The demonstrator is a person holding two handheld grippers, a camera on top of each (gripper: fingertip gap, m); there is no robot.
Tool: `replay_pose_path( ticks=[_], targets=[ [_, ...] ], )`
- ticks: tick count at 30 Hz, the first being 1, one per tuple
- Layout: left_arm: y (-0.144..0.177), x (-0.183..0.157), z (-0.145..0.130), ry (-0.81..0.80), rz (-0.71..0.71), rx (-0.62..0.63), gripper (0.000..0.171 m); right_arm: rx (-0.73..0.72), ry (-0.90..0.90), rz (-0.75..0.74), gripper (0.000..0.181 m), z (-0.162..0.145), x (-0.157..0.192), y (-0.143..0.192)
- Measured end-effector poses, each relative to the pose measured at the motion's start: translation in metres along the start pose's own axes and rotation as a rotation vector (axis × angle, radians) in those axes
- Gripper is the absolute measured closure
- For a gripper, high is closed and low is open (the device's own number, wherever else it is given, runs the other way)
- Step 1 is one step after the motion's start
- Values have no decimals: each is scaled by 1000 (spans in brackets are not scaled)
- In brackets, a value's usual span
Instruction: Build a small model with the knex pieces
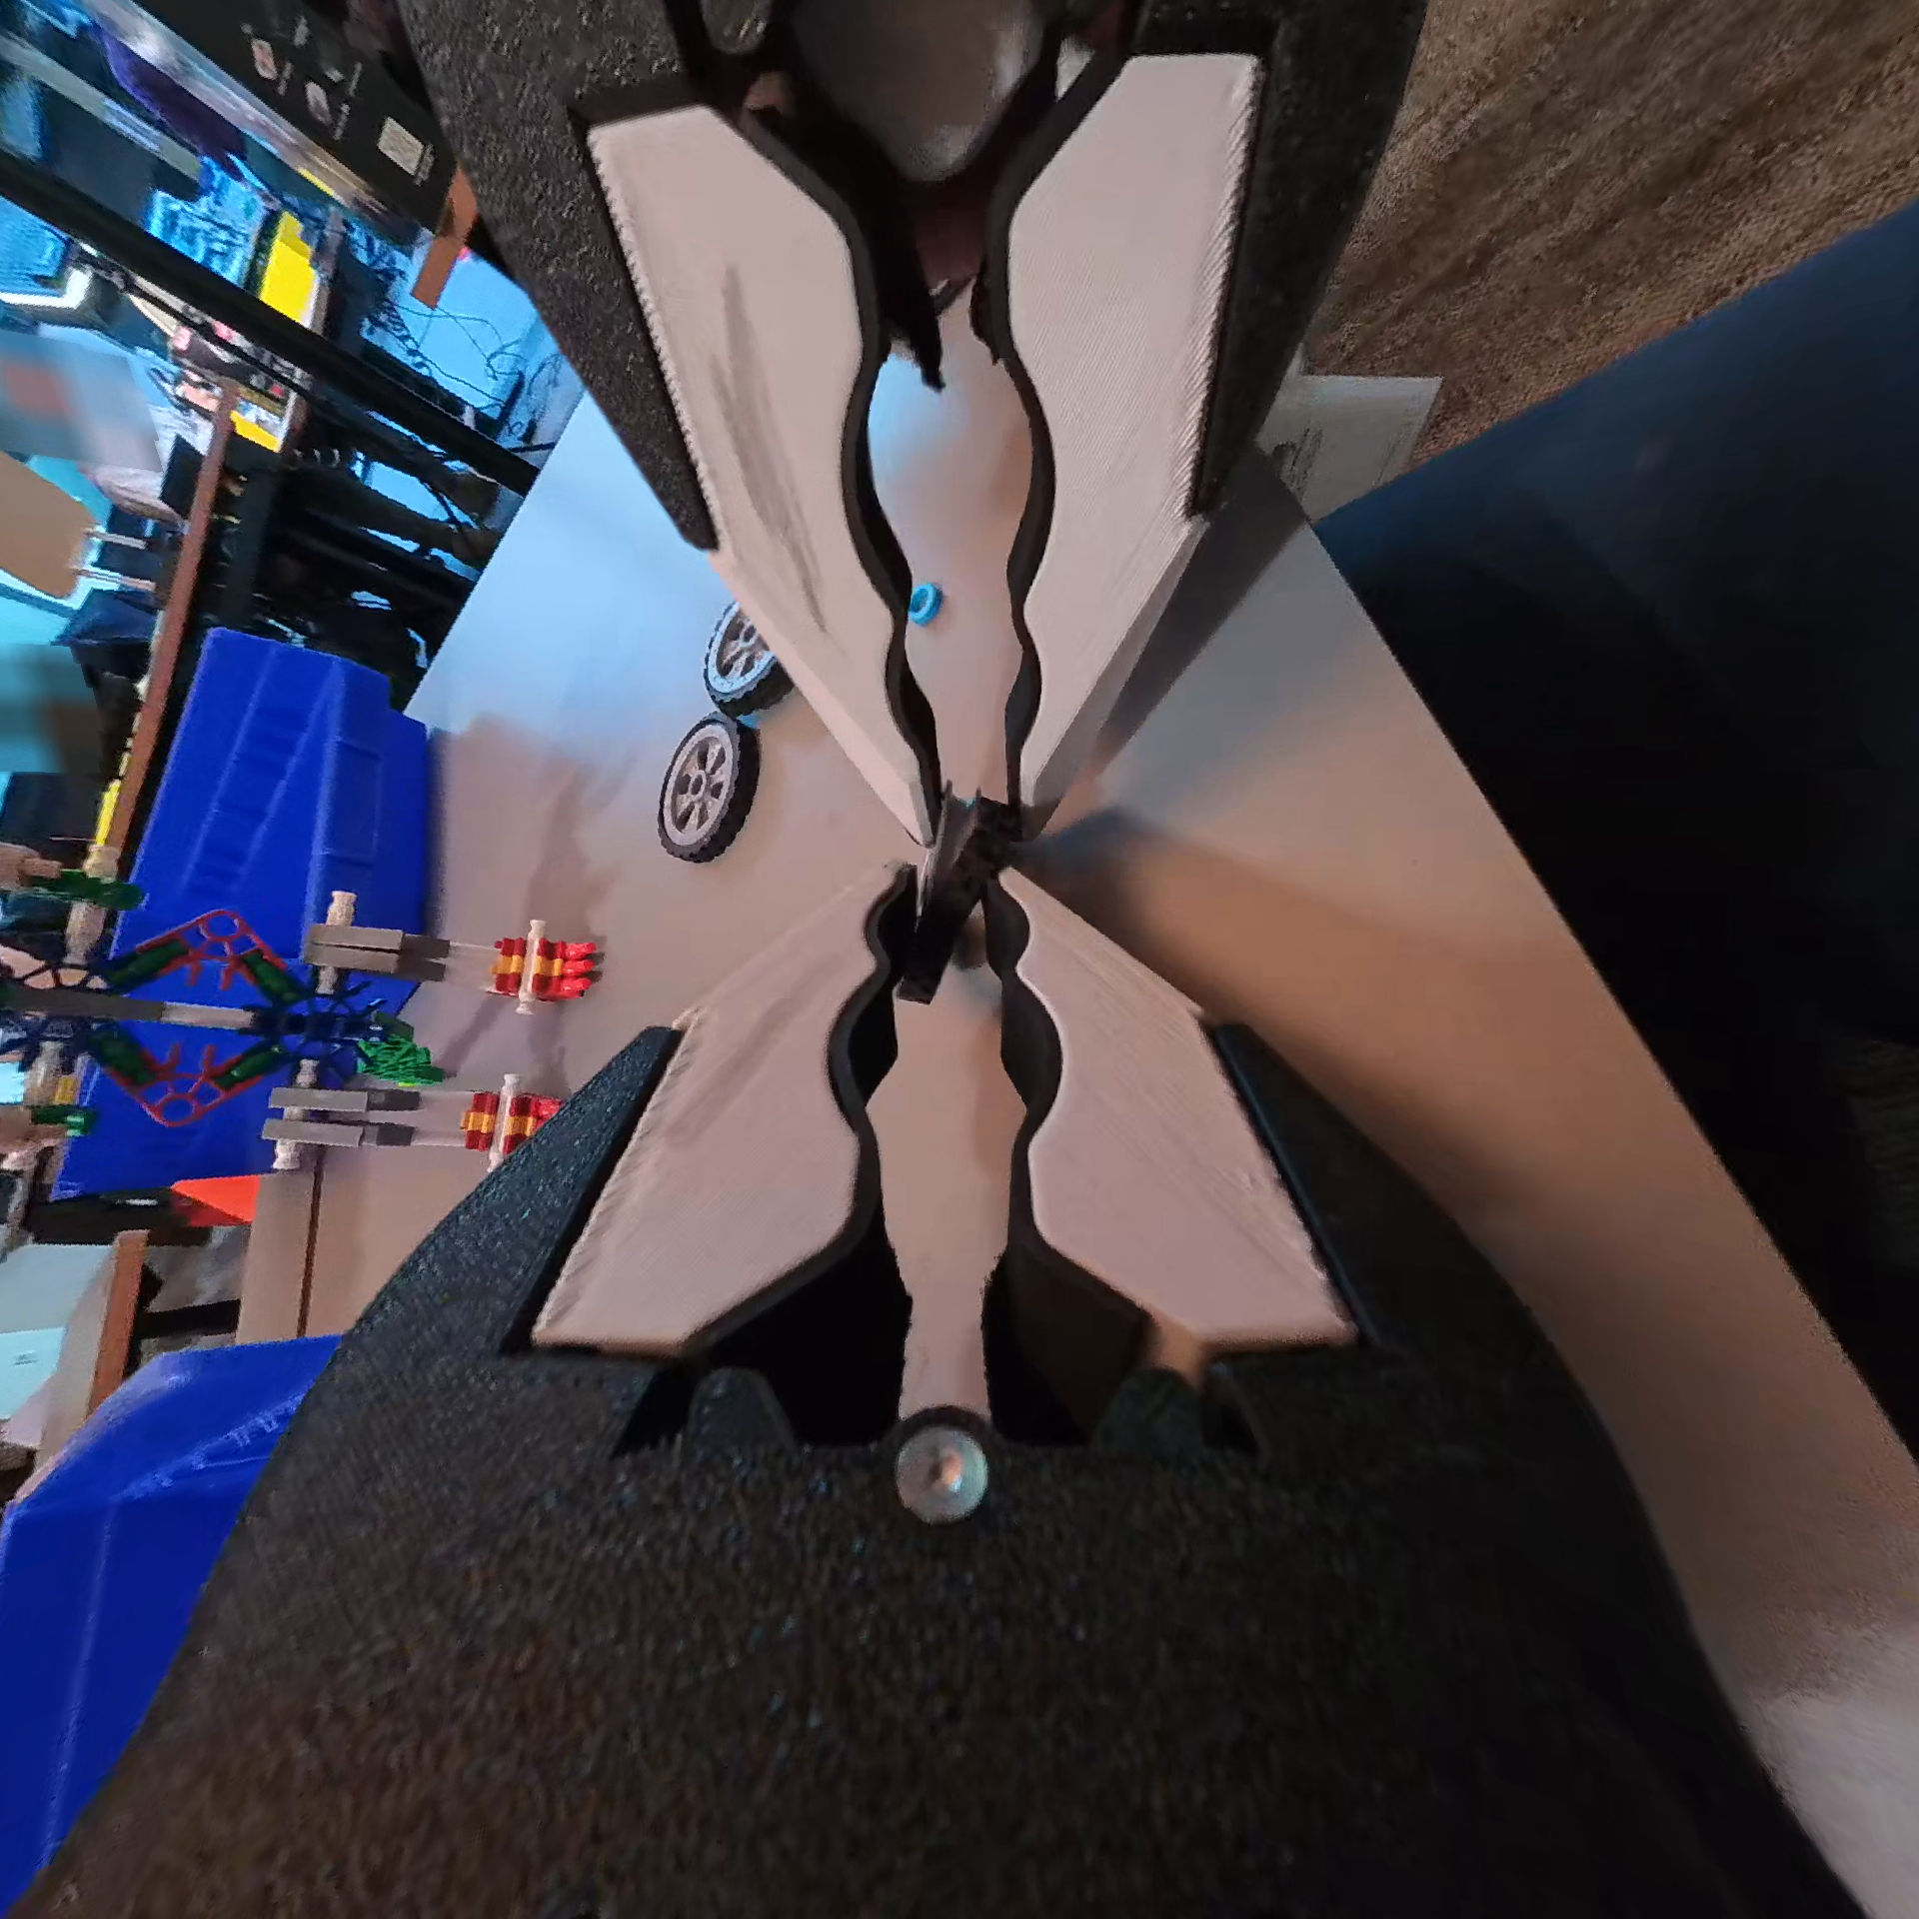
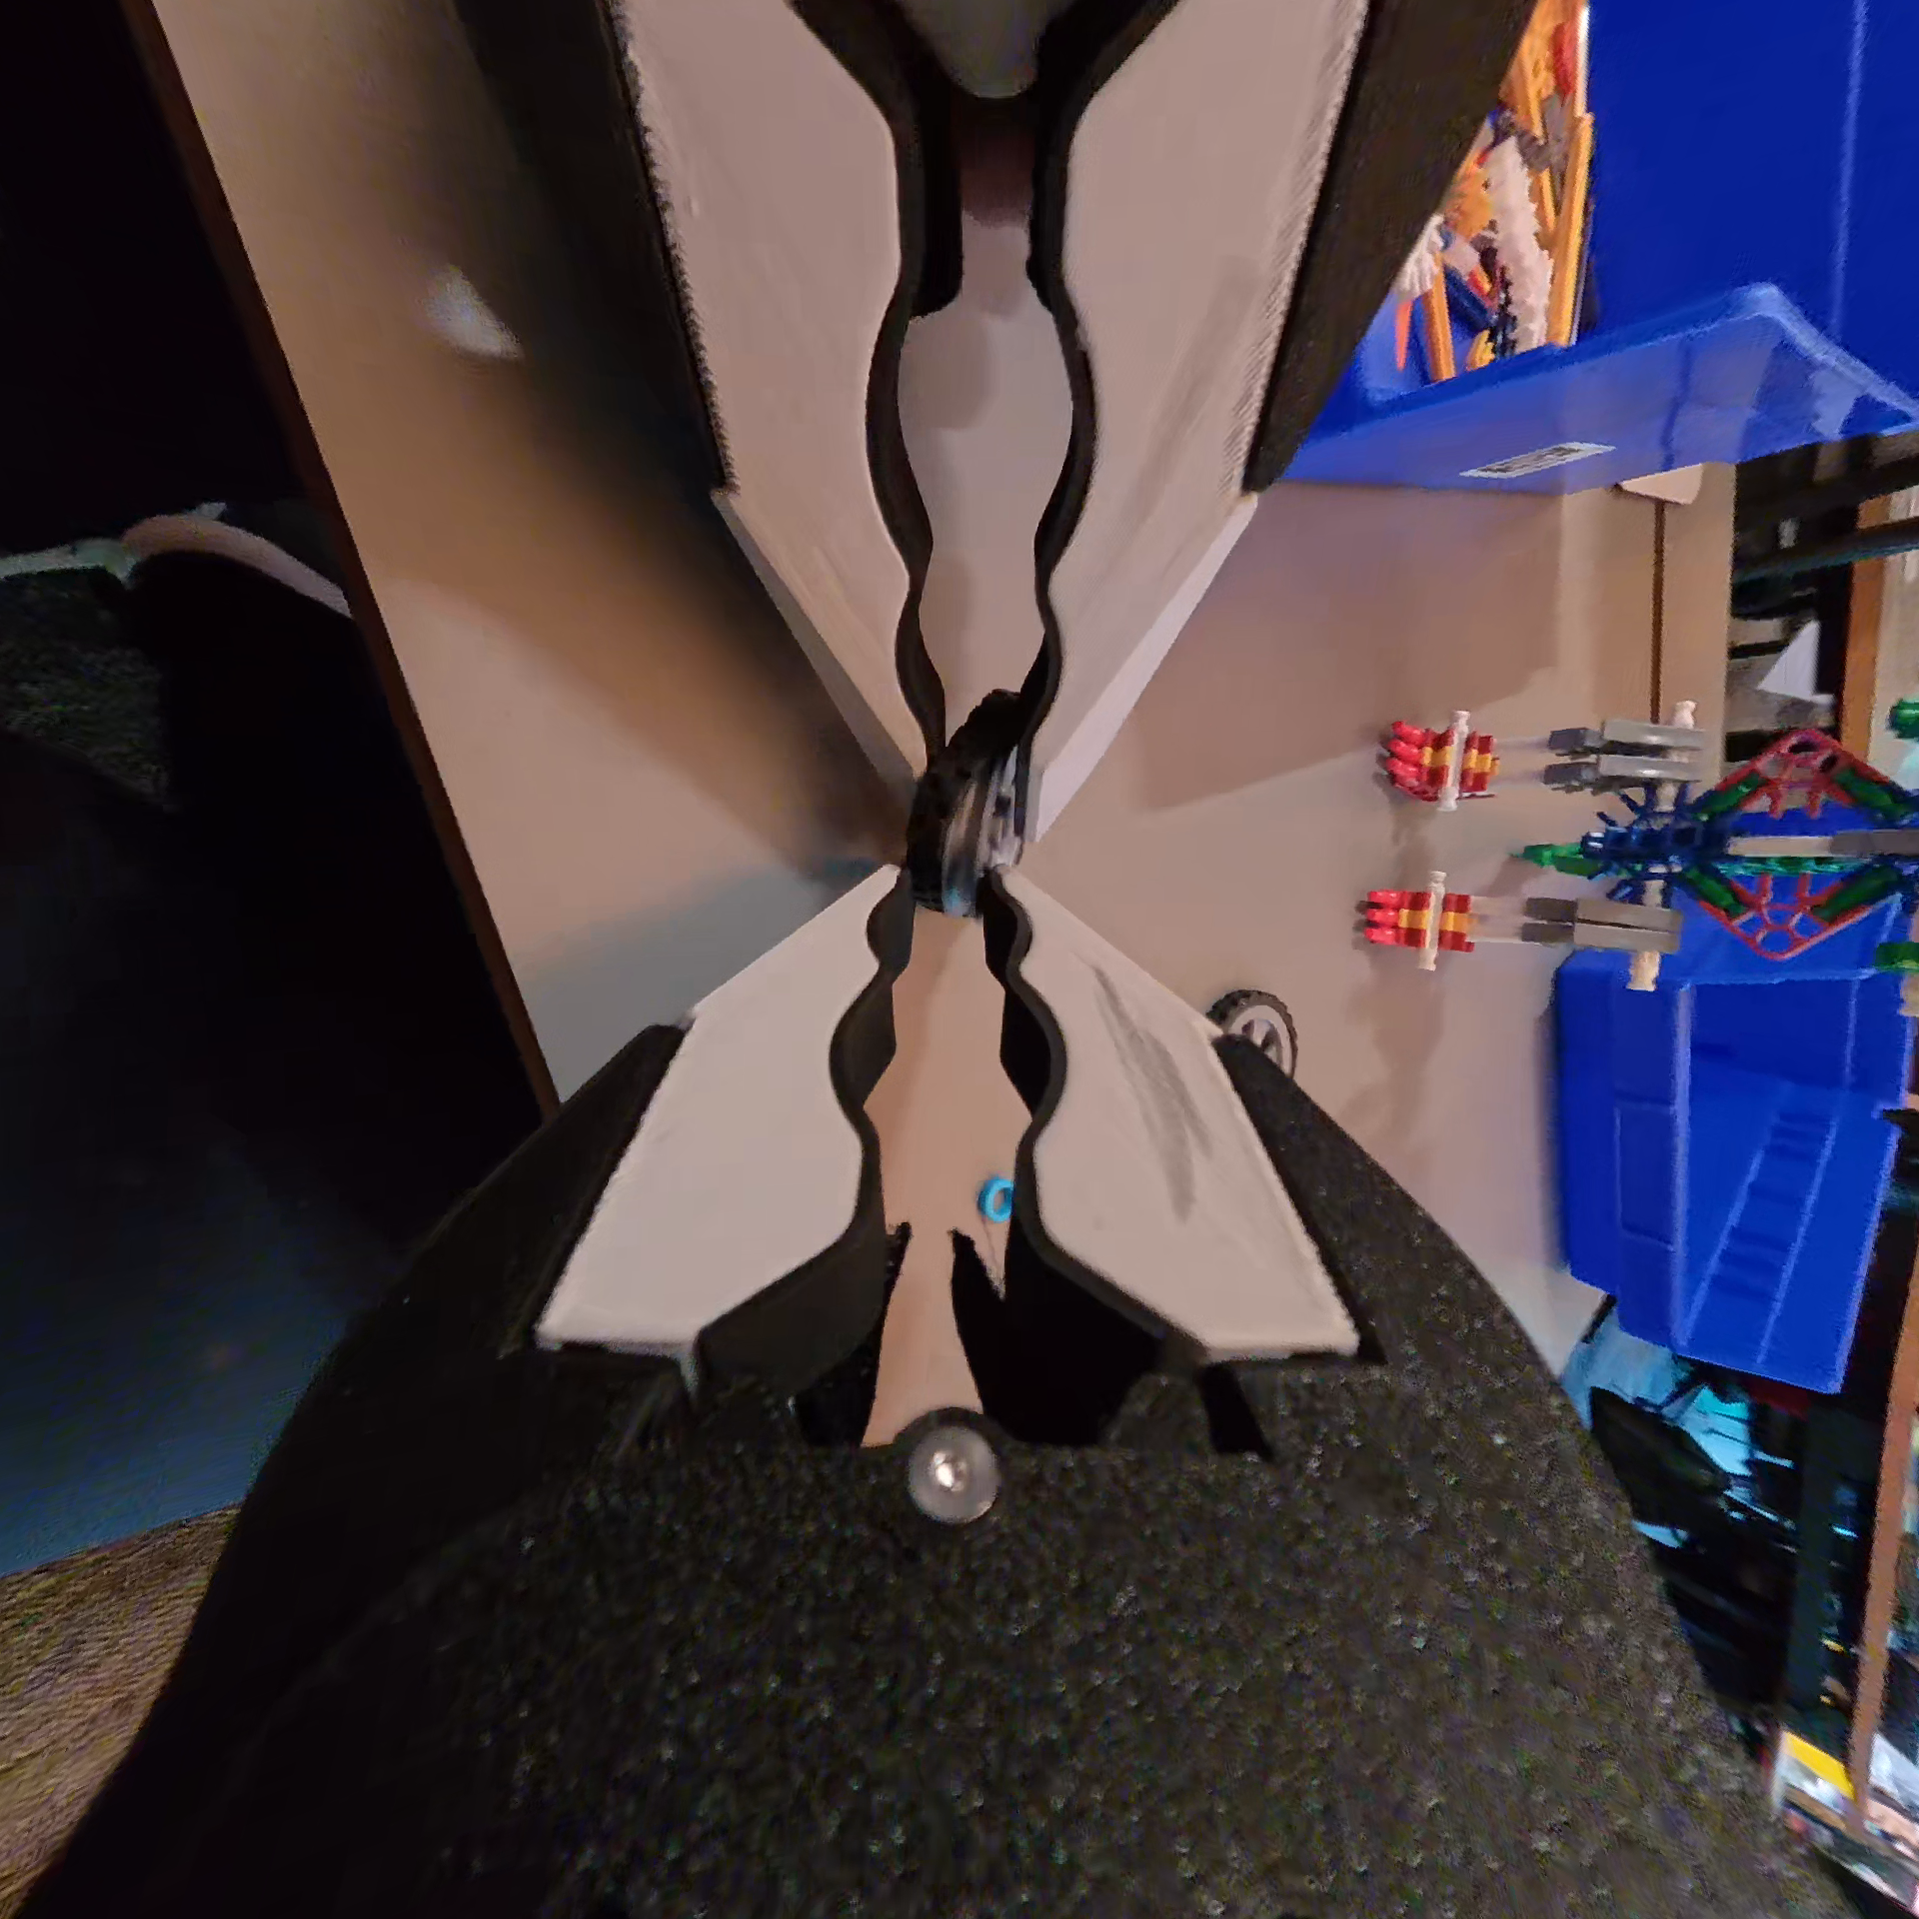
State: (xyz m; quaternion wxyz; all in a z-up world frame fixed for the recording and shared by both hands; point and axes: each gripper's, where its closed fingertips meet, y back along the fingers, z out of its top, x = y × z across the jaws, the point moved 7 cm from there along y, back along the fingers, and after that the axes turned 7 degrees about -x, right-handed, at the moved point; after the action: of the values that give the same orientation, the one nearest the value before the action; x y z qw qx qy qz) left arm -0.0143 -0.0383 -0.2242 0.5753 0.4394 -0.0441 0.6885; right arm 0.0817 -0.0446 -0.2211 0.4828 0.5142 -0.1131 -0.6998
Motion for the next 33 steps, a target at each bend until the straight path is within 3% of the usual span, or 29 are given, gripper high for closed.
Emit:
replay_pose_path(
  ticks=[12,22,26,33],
  targets=[
    [1,1,-1,54,-41,4,163,9,-16,131,169,3,-8,-2],
    [7,26,-7,492,-80,-80,166,-123,-146,-204,167,-3,-13,5],
    [6,33,-6,697,-148,-130,166,-169,-199,-209,172,-3,-15,8],
    [0,22,-2,574,-159,-58,158,-150,-189,-155,175,-5,-14,7]
  ],
)
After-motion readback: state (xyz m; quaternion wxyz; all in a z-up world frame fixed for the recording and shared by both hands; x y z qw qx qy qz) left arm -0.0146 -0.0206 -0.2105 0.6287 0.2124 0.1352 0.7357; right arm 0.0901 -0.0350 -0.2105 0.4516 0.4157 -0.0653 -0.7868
